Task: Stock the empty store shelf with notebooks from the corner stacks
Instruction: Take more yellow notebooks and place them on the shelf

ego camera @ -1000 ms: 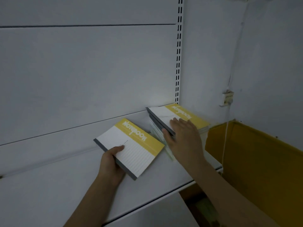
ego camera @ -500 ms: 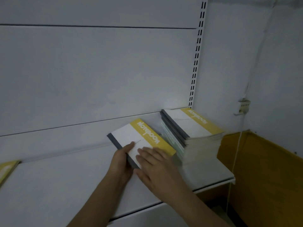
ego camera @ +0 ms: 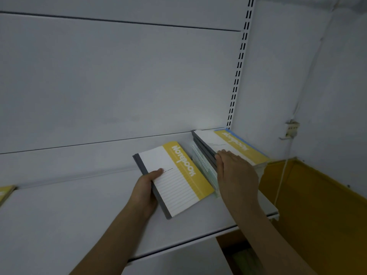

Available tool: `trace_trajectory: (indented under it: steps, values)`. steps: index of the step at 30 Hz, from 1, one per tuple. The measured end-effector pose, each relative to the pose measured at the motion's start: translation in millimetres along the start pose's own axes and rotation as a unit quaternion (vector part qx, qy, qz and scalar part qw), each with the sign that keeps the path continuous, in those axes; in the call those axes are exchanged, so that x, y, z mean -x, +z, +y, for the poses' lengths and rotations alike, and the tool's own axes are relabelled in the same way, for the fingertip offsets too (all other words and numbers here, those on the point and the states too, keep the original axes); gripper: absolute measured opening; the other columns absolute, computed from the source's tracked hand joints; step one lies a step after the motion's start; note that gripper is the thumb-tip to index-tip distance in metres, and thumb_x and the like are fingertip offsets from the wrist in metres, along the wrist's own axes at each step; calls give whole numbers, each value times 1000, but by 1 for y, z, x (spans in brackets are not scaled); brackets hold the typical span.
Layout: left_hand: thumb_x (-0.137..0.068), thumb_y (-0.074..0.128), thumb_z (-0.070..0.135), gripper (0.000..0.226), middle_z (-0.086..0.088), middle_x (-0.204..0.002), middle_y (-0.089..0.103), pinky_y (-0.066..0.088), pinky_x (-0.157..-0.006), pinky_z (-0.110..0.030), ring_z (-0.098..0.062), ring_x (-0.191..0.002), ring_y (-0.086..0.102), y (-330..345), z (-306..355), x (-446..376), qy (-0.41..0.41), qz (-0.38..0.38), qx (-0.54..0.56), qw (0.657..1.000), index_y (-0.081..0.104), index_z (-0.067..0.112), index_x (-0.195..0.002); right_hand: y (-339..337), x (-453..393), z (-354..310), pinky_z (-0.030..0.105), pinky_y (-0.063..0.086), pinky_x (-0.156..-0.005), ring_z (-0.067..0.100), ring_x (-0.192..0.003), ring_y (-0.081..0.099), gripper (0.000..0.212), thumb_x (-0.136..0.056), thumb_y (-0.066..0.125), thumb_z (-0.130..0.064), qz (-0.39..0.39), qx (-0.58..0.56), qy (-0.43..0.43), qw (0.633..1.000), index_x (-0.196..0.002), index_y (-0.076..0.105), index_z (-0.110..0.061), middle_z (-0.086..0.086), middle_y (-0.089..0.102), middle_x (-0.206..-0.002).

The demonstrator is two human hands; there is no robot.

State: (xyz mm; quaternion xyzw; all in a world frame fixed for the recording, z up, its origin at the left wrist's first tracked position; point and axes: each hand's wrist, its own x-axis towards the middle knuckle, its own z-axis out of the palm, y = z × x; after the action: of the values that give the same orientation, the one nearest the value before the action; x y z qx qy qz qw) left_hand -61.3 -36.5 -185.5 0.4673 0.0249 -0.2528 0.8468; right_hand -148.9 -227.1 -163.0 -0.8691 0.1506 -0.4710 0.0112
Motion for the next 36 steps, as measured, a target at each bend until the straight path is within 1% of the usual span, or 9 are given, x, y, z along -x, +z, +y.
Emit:
trace_trajectory:
  steps: [4,6,8,11,15,20,24,31,36]
  values:
    - [-90,58,10,35,-18,-113,71,51,-92,-49,-38,-106,67,1,1,2,2,-6,-5,1000,60,2,-124,-10,-12,-7,19,26,-42,17,-41,54,40,-97,41,-31,26,23,57,998,-76,70,-14,-1,59,-52]
    - [-91,59,18,38,-18,-114,70,50,-95,-49,-37,-107,67,2,0,1,17,-7,-8,1000,60,3,-126,-15,-12,-11,21,39,-44,18,-55,64,35,-99,44,-29,73,-33,54,995,-89,73,-11,1,69,-67]
    - [-90,59,45,53,-16,-118,70,47,-101,-50,-34,-110,66,5,0,1,30,-12,1,999,61,7,-126,-19,-4,-24,28,57,-67,19,-85,72,31,-98,49,-26,111,-84,11,990,-104,72,-6,7,75,-96]
    - [-73,49,76,84,-15,-124,67,41,-107,-49,-32,-116,63,7,-1,1,33,-37,15,999,58,14,-129,-12,32,-56,29,45,-101,14,-109,65,36,-100,44,-29,37,-110,-96,989,-112,71,-8,5,70,-115]
    - [-86,68,31,48,-19,-114,70,52,-94,-50,-36,-105,67,4,3,8,86,-4,11,996,60,3,-124,7,69,-76,31,41,-105,6,-121,55,46,-102,31,-40,-151,-208,-157,954,-113,71,-19,-5,65,-125]
    - [-80,77,15,30,-1,-102,76,58,-80,-35,-18,-92,72,-10,31,26,252,55,-190,947,66,16,-108,-2,20,-65,29,33,-110,8,-135,36,55,-95,41,-49,-134,-293,16,947,-145,38,-25,-7,40,-149]
    - [-79,79,25,19,8,-89,76,55,-68,-23,-5,-81,71,-18,37,41,276,24,-317,907,70,25,-95,-1,0,-76,35,52,-89,9,-104,62,52,-84,52,-60,-203,-537,136,807,-129,43,-37,-8,65,-114]
    - [-83,76,37,41,15,-115,71,54,-90,-23,0,-102,66,-55,15,52,170,-1,-425,889,64,30,-121,13,7,-89,21,49,-64,2,-76,65,12,-90,61,-34,-175,-538,165,808,-95,58,-24,-12,69,-84]
    - [-85,74,25,63,24,-124,58,50,-82,-13,6,-107,59,-92,33,92,277,125,-435,848,36,38,-133,28,-5,-152,28,49,-70,4,-77,65,13,-92,59,-38,-150,-572,186,784,-90,60,-26,-13,69,-85]
